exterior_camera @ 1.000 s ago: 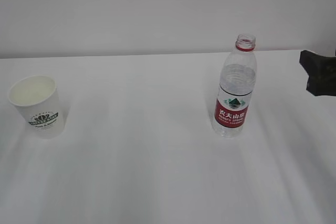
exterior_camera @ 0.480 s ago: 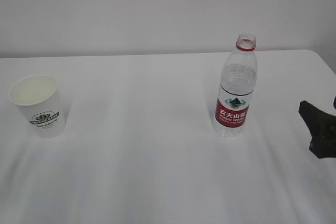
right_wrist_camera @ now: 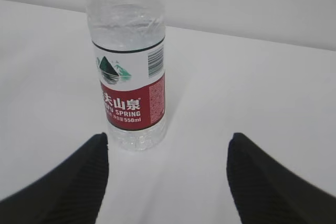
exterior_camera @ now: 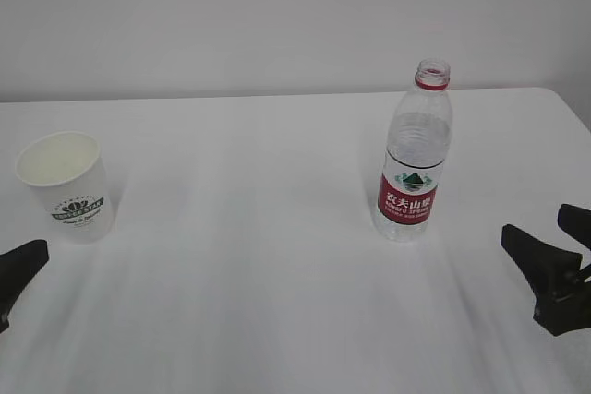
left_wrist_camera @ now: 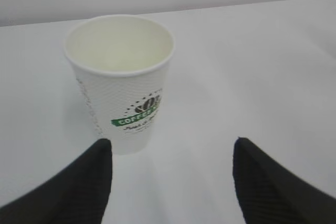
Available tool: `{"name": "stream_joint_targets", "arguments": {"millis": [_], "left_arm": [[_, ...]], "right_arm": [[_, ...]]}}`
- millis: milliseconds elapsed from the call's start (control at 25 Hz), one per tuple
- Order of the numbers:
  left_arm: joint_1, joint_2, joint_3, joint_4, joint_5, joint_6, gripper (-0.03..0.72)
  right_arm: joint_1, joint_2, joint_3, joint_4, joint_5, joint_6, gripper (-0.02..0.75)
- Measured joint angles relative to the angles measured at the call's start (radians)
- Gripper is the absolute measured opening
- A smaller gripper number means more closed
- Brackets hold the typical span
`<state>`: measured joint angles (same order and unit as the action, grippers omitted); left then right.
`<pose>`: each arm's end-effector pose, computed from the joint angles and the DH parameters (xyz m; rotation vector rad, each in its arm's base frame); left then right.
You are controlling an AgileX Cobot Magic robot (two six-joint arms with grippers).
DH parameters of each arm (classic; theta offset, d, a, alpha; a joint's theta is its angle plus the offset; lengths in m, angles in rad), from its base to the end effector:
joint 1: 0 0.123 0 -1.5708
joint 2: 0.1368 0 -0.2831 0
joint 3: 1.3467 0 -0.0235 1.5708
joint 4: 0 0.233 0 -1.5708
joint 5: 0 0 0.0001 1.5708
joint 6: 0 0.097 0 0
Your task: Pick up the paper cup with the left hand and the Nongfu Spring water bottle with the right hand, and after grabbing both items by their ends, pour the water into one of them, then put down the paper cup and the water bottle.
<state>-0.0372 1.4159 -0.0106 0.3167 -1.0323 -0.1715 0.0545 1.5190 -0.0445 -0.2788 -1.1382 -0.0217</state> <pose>0.1639 -0.0320 0.1579 0.2160 1.8648 -0.2831 0.1787 0.0340 0.1557 -0.3540 1.7952 0.1706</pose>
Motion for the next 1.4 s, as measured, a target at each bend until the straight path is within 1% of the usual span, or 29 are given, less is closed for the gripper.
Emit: {"name": "stream_joint_targets", "arguments": {"millis": [160,360,480,600,720,800,920,1120,1400], "left_arm": [[0.000,0.000,0.000,0.029,0.000,-0.010,0.515],[0.000,0.032,0.000,0.016,-0.009,-0.011,0.520],[0.000,0.085,0.000,-0.021,-0.045,-0.012,0.556],[0.000,0.158,0.000,-0.029,-0.098,-0.013,0.591],[0.000,0.219,0.000,-0.031,-0.105,-0.013,0.605],[0.000,0.243,-0.002,-0.038,-0.107,-0.014,0.608],[0.000,0.256,-0.003,-0.043,-0.108,-0.014,0.609],[0.000,0.256,-0.003,-0.053,-0.112,-0.014,0.609],[0.000,0.256,-0.004,-0.054,-0.112,-0.014,0.609]], "right_arm": [[0.000,0.038,0.000,-0.019,-0.002,0.000,0.537],[0.000,0.086,-0.004,-0.031,-0.002,0.000,0.537],[0.000,0.121,-0.023,-0.045,-0.004,0.000,0.537],[0.000,0.137,-0.042,-0.084,-0.004,-0.015,0.537],[0.000,0.138,-0.065,-0.141,-0.004,-0.046,0.537],[0.000,0.144,-0.079,-0.157,-0.004,-0.051,0.538],[0.000,0.153,-0.093,-0.155,-0.004,-0.054,0.552],[0.000,0.190,-0.123,-0.145,-0.004,-0.054,0.613],[0.000,0.282,-0.203,-0.137,-0.004,-0.054,0.625]]}}
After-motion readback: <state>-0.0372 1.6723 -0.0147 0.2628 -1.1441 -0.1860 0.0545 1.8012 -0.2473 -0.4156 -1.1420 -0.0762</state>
